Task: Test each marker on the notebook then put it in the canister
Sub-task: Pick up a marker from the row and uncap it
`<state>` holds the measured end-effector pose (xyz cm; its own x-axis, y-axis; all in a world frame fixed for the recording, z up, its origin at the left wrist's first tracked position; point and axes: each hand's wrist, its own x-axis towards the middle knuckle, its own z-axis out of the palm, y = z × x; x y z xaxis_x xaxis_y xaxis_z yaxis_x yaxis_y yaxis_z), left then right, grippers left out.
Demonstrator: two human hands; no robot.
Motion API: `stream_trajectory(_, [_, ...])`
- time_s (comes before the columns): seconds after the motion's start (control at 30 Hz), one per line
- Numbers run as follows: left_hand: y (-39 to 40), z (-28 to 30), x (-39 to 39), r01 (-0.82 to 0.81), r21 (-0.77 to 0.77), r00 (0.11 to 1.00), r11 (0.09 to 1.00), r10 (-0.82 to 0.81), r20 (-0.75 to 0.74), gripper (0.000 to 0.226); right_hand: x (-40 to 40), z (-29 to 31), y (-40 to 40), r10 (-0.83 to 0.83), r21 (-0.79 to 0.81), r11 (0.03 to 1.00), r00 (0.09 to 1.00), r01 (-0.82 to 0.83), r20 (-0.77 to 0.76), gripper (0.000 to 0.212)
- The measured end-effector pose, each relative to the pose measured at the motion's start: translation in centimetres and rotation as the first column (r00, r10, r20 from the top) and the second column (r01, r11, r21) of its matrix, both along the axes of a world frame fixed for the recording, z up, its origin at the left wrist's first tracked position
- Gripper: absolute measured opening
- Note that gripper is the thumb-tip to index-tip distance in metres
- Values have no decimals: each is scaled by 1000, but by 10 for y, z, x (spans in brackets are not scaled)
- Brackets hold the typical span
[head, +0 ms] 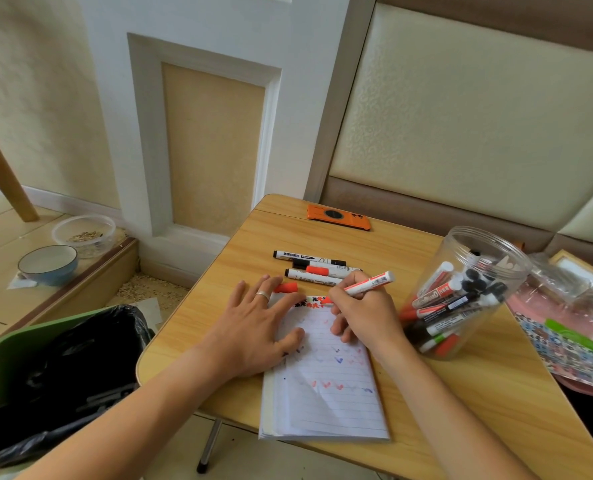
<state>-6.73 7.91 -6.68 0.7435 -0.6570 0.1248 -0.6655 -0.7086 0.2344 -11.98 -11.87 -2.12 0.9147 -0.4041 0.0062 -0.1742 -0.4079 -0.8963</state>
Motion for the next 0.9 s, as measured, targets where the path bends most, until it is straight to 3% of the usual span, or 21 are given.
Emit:
stream_trajectory(0.63, [0,0,-1,4,-53,1000,999,-3,15,68,-1,0,1,-51,3,999,999,51,-8,11])
stream_trajectory(0.9, [0,0,-2,-37,-144,998,989,43,42,69,0,-1,2,-22,-3,1000,999,21,-33,9])
